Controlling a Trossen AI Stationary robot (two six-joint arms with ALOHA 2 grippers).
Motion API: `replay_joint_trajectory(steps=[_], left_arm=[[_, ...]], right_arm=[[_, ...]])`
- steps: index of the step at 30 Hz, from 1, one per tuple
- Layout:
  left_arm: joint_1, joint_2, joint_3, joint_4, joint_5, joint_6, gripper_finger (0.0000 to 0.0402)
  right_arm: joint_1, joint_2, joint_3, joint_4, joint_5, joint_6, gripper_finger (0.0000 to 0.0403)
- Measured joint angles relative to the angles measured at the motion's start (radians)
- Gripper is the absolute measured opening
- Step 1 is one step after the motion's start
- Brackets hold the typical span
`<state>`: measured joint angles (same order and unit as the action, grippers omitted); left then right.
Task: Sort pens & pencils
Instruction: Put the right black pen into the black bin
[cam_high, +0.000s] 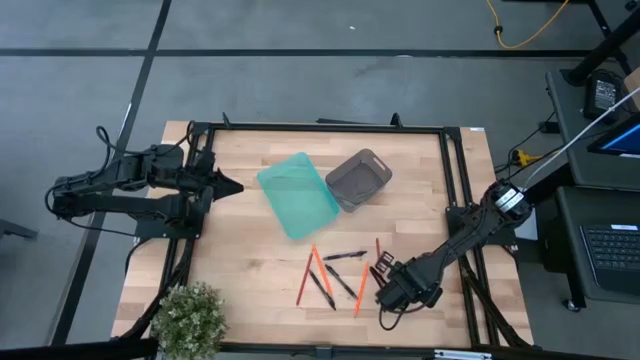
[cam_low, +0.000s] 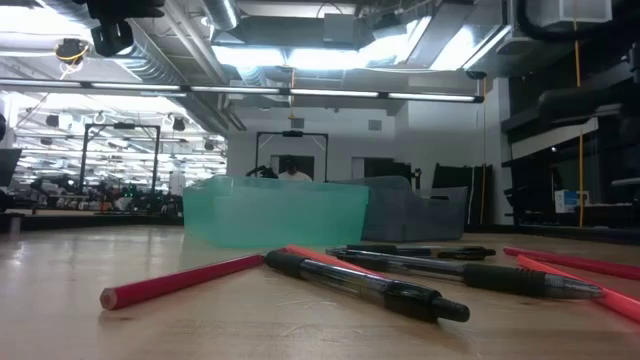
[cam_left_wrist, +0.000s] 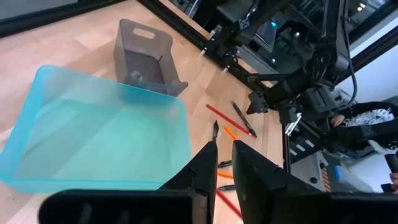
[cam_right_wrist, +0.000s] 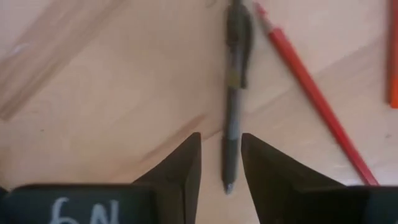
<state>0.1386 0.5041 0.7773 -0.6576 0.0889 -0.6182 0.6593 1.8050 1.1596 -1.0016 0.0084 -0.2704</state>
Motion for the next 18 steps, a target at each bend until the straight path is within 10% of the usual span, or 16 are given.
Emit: replay_joint_trajectory(steps=[18], left_arm=[[0.0, 0.0, 0.0, -0.004, 0.001, 0.005, 0.0043]], right_arm=[[-0.002, 0.0, -0.043, 0.097, -0.021, 0.004, 0.0116]])
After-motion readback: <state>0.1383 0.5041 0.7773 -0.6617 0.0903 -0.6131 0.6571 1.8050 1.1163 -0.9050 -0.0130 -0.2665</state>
